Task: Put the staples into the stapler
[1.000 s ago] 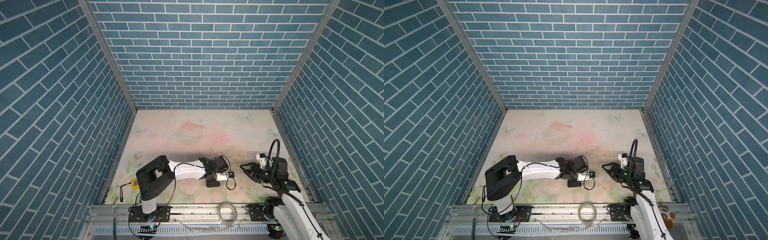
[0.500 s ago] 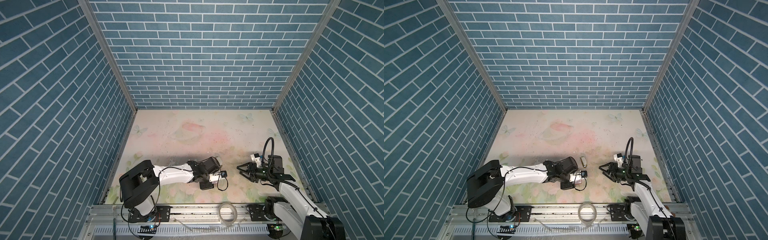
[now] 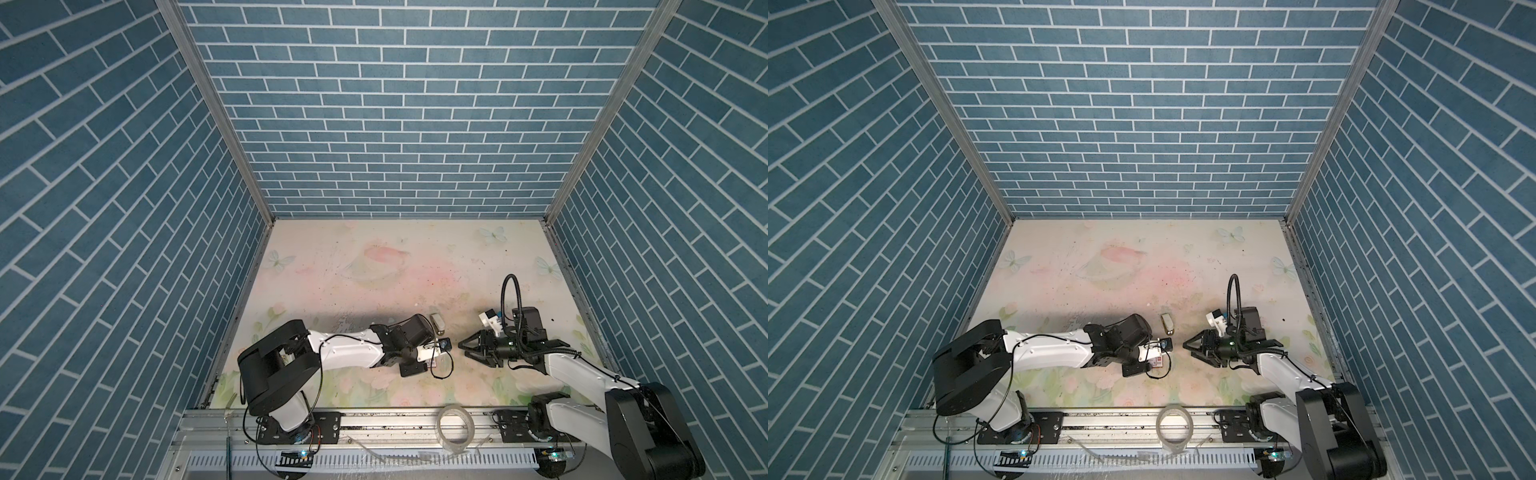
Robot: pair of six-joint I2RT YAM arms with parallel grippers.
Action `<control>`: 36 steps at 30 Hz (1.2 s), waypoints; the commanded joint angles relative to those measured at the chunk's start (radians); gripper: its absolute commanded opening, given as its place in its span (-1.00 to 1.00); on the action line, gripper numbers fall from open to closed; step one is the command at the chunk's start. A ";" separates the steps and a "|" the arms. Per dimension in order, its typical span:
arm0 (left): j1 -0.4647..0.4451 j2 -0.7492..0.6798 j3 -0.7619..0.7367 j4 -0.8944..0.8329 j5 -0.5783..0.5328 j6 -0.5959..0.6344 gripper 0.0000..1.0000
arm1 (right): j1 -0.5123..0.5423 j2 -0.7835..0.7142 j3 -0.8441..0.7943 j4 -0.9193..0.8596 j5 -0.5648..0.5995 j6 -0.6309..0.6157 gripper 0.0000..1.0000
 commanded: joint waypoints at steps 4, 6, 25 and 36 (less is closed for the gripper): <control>0.009 0.031 -0.013 -0.016 0.064 0.006 -0.08 | 0.065 0.043 -0.008 0.169 0.056 0.073 0.12; 0.009 0.035 -0.012 -0.019 0.070 0.006 -0.08 | 0.086 0.054 -0.017 0.214 0.069 0.098 0.12; 0.012 0.046 -0.025 -0.027 0.072 0.001 -0.24 | 0.233 0.189 -0.039 0.410 0.139 0.195 0.08; 0.012 0.071 -0.024 -0.020 0.075 0.006 -0.29 | 0.293 0.290 -0.036 0.553 0.129 0.264 0.06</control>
